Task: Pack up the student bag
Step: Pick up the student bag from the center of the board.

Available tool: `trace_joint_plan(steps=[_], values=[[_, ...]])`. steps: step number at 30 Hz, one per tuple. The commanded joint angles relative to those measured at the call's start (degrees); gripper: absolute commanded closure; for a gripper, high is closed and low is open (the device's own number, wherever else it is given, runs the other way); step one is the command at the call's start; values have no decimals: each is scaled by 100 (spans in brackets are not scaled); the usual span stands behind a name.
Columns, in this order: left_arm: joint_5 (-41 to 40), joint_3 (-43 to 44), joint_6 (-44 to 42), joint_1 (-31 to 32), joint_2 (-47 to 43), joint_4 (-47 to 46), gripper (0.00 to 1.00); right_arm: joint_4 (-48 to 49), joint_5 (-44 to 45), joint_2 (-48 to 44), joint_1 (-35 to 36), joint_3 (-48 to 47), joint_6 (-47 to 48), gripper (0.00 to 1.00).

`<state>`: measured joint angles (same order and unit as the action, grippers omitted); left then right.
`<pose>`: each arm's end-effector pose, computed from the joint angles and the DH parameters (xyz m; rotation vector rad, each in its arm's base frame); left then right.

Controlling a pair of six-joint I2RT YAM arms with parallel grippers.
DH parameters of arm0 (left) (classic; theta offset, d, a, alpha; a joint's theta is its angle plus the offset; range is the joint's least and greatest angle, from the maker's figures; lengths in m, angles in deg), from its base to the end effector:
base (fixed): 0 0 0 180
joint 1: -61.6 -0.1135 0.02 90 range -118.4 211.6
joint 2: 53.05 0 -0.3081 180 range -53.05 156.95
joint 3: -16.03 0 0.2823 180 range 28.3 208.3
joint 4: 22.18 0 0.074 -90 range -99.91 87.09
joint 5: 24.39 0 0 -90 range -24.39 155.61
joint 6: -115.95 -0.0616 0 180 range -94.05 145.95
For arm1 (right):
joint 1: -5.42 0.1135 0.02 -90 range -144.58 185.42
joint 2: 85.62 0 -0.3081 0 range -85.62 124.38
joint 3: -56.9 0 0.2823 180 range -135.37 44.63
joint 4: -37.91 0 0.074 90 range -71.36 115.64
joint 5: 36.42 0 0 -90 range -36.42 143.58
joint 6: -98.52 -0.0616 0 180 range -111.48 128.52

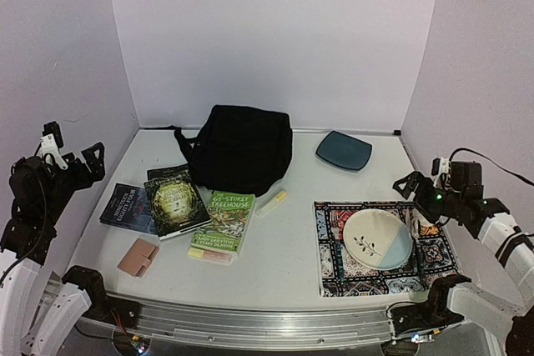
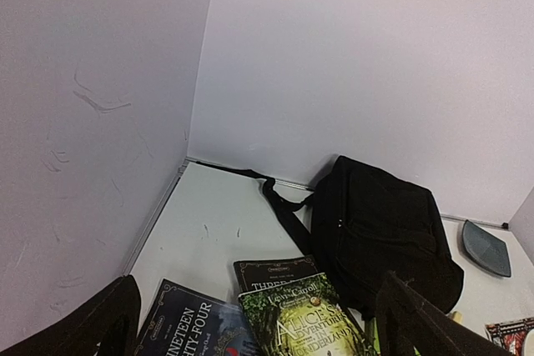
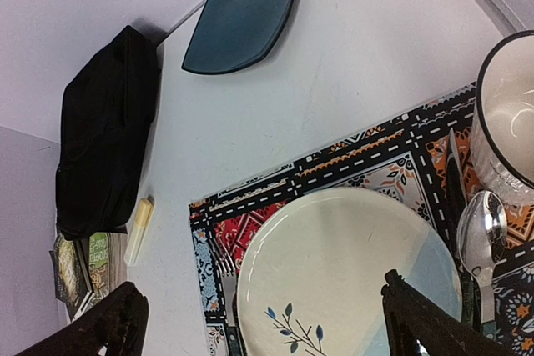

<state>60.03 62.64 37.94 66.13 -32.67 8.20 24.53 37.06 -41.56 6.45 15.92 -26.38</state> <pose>0.1195 -0.0035 0.3358 -0.1812 1.6347 -0.1403 0.2077 0.0213 0.2749 0.3552 1.8718 0.6981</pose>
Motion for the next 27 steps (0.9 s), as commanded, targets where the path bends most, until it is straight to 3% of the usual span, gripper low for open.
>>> trace_joint_plan(steps=[1, 7, 11, 19, 27], values=[[188, 30, -29, -6, 41, -44, 0, 458, -214, 191, 18, 27, -242, 2], [412, 10, -71, -9, 161, -69, 1, 1167, -307, 777, 362, 37, -620, 2], [535, 17, -112, -6, 360, -70, 1, 1769, 70, 1547, 1199, -191, -725, 2], [1097, -23, -239, -3, 642, -159, 1, 3039, 337, 3908, 2452, -1365, -1091, 2], [1541, -19, -334, 3, 1012, -204, 0, 3423, 318, 5922, 2814, -2873, -1478, 2]])
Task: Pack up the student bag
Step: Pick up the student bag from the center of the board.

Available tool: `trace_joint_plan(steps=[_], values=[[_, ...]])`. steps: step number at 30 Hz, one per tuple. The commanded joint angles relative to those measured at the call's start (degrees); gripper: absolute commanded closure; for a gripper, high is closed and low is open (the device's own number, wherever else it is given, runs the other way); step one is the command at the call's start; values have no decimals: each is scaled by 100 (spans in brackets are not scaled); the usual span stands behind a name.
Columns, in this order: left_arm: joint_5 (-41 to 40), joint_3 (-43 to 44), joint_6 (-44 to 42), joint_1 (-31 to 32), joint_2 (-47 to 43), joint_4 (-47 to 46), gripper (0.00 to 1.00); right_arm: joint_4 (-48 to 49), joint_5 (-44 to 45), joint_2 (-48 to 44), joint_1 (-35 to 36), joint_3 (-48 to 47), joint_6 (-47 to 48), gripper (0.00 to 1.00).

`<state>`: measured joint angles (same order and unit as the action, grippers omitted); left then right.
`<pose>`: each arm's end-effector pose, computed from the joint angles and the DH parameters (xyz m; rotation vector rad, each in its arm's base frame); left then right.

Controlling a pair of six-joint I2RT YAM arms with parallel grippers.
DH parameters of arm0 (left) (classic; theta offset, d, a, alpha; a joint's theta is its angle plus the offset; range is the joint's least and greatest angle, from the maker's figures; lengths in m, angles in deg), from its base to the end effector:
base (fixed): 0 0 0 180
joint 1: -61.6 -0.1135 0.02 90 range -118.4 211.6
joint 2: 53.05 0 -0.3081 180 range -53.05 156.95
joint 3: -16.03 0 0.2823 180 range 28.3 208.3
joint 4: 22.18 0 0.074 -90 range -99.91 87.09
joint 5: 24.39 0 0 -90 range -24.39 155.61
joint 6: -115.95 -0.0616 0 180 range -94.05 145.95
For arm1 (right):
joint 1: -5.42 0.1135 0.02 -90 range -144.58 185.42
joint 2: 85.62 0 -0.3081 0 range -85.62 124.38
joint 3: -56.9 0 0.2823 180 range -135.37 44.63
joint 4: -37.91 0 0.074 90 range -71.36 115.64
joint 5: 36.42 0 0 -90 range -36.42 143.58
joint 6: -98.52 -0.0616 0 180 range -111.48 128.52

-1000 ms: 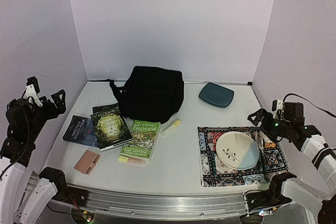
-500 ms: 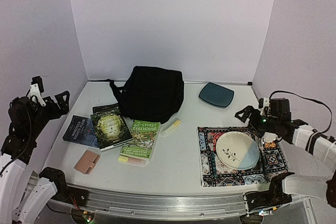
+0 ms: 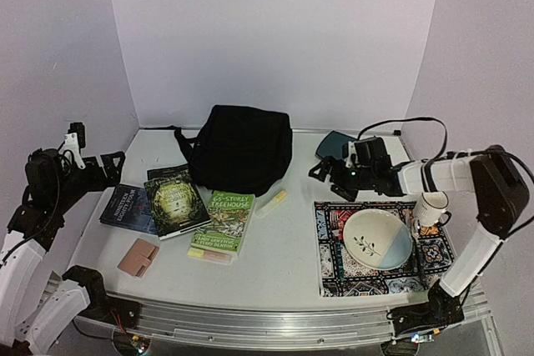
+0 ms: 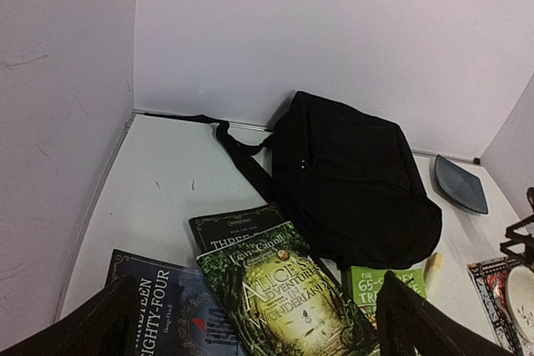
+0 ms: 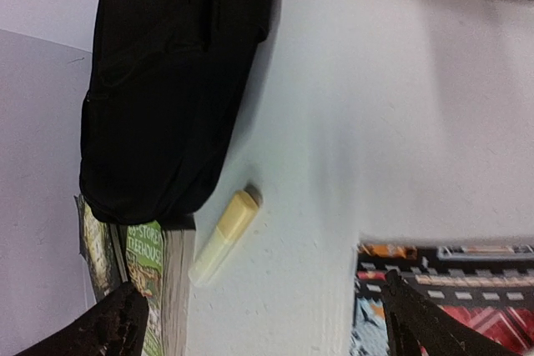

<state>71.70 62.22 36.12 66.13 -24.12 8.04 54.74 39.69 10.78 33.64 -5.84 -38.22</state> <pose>0.1508 -0.0185 0.3160 -0.0124 1.8043 -0.2787 0.3608 0.2104 0.2245 0.1438 2.0097 1.1003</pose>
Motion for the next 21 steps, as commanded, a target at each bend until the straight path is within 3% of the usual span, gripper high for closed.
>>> trace_joint_plan(steps=[1, 13, 21], values=[[438, 26, -165, 3, 204, -196, 0, 441, 21, 925, 105, -888, -341, 2], [1021, 62, -277, 1, 712, -206, 1, 551, -293, 3021, 233, -2720, -835, 7], [1216, 72, -329, 3, 886, -209, 1, 774, -743, 4004, 287, -3697, -1231, 28]])
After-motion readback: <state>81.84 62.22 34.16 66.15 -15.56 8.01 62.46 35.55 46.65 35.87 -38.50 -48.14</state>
